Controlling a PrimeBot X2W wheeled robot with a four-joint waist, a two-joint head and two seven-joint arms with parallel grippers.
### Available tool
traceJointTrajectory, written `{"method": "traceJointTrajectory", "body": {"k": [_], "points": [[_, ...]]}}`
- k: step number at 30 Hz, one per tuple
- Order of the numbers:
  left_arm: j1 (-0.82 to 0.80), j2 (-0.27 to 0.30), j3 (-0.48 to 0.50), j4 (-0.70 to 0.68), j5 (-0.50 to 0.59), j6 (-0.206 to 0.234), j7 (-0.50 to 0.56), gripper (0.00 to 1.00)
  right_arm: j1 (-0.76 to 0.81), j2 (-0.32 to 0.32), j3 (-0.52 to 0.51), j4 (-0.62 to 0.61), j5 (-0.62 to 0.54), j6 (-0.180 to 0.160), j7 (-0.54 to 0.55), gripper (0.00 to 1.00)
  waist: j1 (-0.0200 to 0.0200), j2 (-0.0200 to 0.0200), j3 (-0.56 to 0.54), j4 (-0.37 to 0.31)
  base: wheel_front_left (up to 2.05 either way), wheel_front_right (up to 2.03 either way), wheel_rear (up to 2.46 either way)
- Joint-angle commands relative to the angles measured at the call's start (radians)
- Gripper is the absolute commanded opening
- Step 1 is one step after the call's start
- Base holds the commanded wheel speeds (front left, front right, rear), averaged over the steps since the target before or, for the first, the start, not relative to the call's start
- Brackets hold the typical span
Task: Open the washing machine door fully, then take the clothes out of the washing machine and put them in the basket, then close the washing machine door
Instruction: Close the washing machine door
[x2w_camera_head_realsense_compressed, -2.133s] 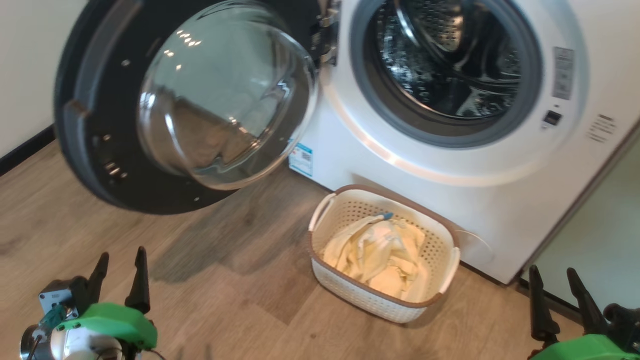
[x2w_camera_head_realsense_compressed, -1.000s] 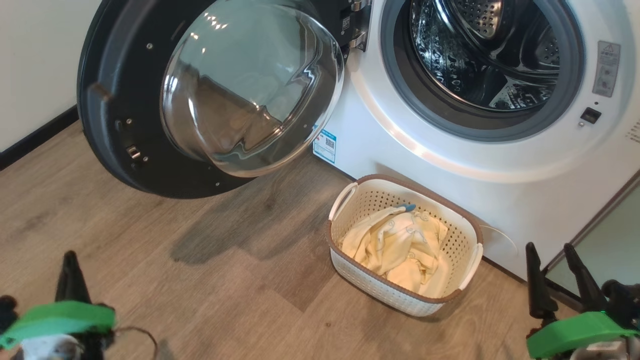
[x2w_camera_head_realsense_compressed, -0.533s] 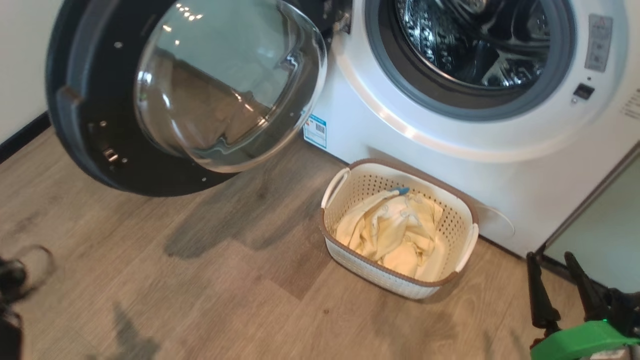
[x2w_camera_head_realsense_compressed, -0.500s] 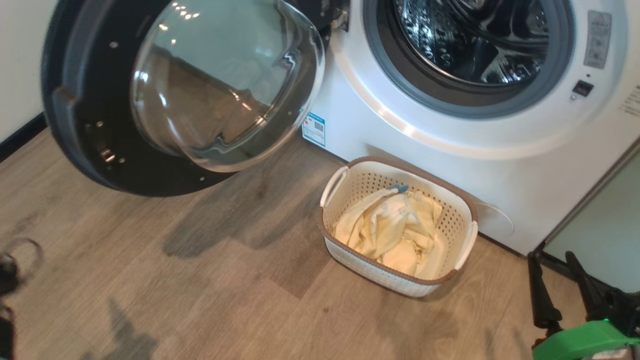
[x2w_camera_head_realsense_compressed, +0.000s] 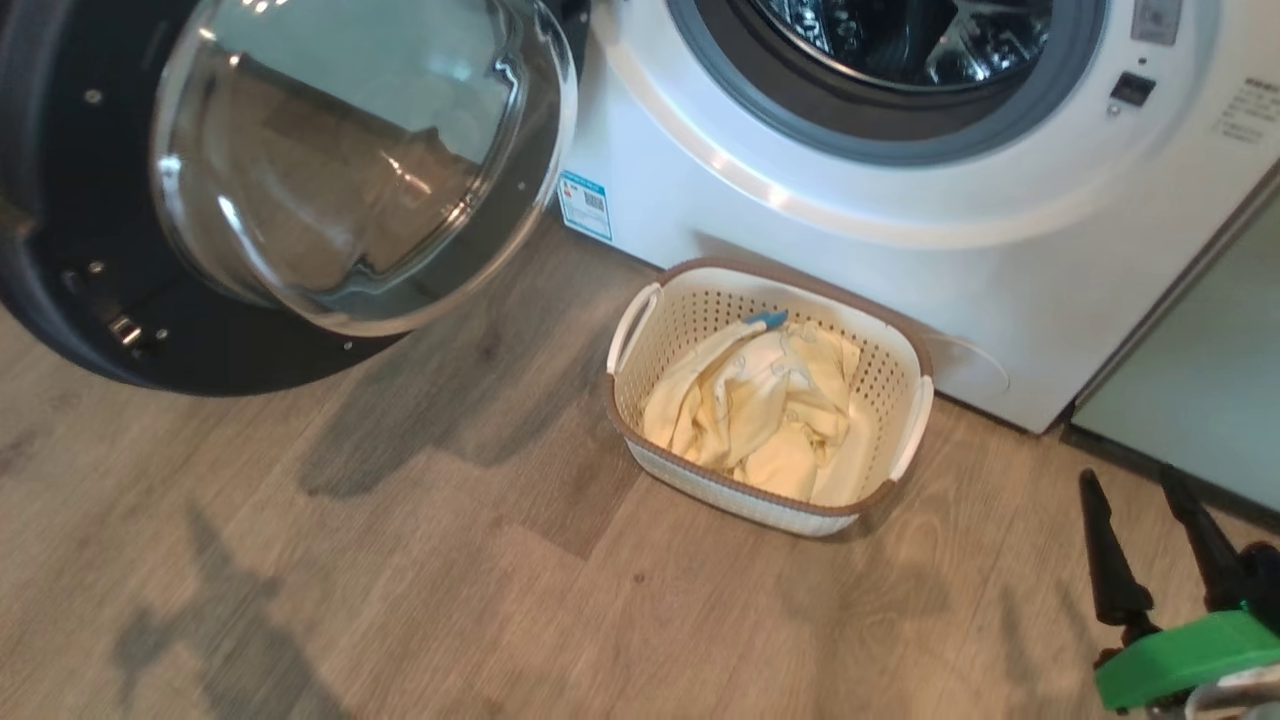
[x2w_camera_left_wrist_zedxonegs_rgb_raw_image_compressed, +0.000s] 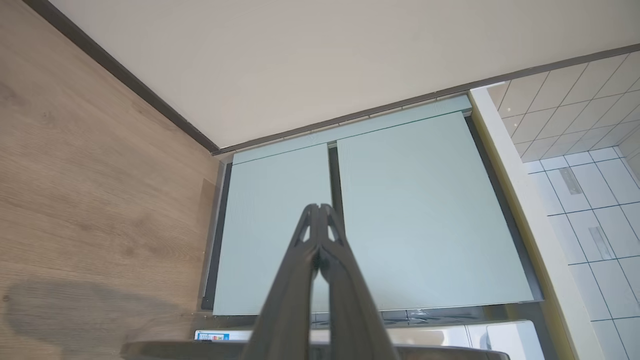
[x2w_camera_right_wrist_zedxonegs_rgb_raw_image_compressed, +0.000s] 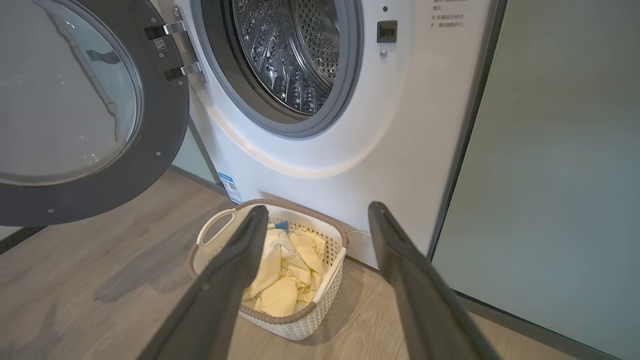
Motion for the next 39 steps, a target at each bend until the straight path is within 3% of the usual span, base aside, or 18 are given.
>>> {"method": "traceJointTrajectory", "body": {"k": [1, 10, 17, 39], "points": [[-0.054, 0.095, 0.007, -0.009, -0.012, -0.002, 0.026, 0.00, -0.044, -0.035, 0.019, -0.033, -0.006, 0.004, -0.010, 1.00, -0.0001, 0.0000, 0.023, -0.011, 0.00, 0.00, 0.00], [-0.216, 0.182, -0.003, 0.124, -0.034, 0.020, 0.098, 0.00, -0.080, -0.070, 0.021, -0.044, -0.009, 0.004, -0.010, 1.00, -0.0001, 0.0000, 0.100, -0.033, 0.00, 0.00, 0.00], [-0.315, 0.205, -0.048, 0.183, -0.017, 0.041, 0.155, 0.00, -0.101, -0.083, 0.023, -0.045, -0.010, 0.004, -0.010, 1.00, -0.0001, 0.0000, 0.140, -0.041, 0.00, 0.00, 0.00], [-0.463, 0.148, -0.201, 0.207, 0.070, 0.048, 0.297, 0.00, -0.132, -0.076, 0.025, -0.039, -0.012, 0.004, -0.010, 1.00, -0.0001, 0.0000, 0.172, -0.052, 0.00, 0.00, 0.00]]}}
